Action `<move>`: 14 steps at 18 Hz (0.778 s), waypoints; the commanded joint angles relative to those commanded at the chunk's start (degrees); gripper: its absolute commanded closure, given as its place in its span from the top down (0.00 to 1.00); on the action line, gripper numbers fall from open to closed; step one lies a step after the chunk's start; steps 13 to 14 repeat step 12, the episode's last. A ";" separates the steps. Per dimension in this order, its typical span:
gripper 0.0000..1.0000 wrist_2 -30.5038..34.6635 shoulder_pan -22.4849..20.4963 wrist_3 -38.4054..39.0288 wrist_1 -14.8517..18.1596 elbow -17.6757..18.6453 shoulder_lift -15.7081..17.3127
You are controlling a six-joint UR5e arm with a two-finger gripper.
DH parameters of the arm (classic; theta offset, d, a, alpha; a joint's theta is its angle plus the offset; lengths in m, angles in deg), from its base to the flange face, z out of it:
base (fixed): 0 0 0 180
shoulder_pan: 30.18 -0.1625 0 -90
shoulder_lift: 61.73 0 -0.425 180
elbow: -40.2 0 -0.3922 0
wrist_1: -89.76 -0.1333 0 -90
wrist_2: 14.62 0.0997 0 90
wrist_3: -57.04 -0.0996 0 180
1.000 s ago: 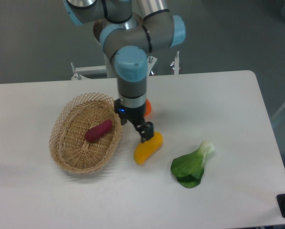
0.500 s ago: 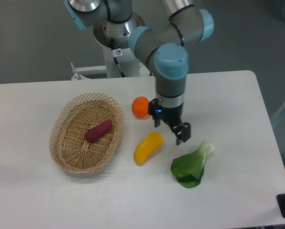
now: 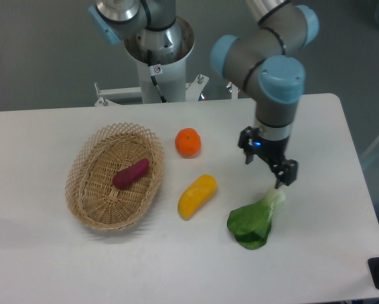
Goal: Place the sweet potato in the basket
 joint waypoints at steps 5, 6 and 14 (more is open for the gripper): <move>1.00 0.17 -1.23 -2.01 0.18 -1.68 -1.59; 1.00 0.26 -1.32 -3.67 0.01 -1.60 -1.59; 1.00 0.26 -2.20 -4.66 -0.34 -1.60 -2.03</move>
